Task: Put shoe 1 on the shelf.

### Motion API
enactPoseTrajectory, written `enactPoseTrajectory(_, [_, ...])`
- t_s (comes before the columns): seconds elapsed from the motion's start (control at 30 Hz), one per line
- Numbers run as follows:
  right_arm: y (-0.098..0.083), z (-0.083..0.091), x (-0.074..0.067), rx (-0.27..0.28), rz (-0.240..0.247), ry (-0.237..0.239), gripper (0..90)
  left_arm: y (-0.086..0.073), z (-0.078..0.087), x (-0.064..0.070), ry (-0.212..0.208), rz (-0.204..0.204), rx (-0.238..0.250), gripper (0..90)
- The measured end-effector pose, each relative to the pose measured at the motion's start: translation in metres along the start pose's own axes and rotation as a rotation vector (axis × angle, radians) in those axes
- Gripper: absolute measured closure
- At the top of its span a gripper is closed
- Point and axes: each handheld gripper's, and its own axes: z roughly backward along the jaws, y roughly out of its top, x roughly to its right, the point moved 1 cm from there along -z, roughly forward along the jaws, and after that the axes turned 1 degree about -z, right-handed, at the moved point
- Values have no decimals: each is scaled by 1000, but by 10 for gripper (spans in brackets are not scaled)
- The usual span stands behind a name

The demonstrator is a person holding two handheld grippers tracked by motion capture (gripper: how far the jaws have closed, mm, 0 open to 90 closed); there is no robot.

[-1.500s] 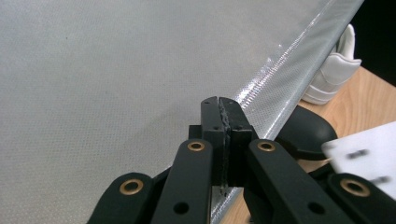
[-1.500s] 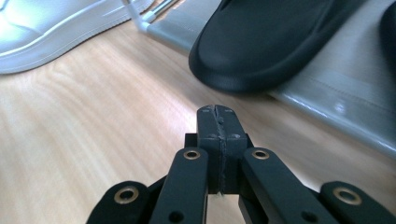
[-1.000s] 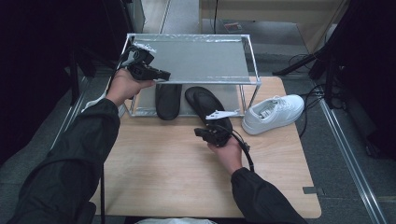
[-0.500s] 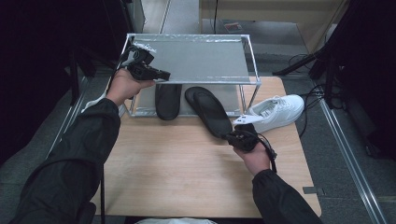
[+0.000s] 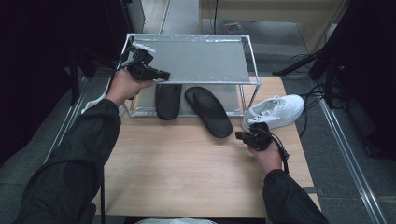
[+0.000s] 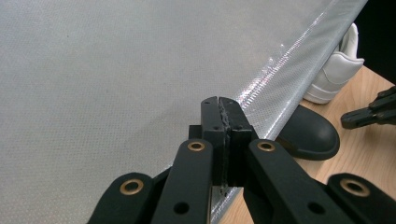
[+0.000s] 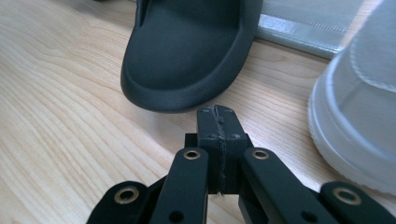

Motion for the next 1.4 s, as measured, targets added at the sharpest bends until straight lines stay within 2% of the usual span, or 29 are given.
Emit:
enactPoseTrajectory(0.23, [8, -16, -8, 14, -16, -14, 900, 0, 0, 0, 3, 9, 1, 900])
enactPoseTrajectory(0.3, [11, -23, -13, 19, -25, -1, 900, 0, -1, 2, 12, 8, 2, 900])
enactPoseTrajectory(0.53, [18, -35, -22, 20, -3, -1, 900, 0, 0, 2, 15, 8, -1, 900])
enactPoseTrajectory(0.73, [25, -45, -25, 28, -10, -3, 900, 0, 0, 3, 18, 0, -1, 900])
enactPoseTrajectory(1.0, [40, -61, -33, 13, 11, -16, 900, 0, 0, 1, 6, 11, 2, 900])
enactPoseTrajectory(1.17, [48, -70, -37, 9, -6, -5, 900, 0, 0, 1, 6, 11, 2, 900])
enactPoseTrajectory(1.4, [59, -87, -47, 10, -7, 2, 900, 0, 0, -1, -6, 20, 6, 900])
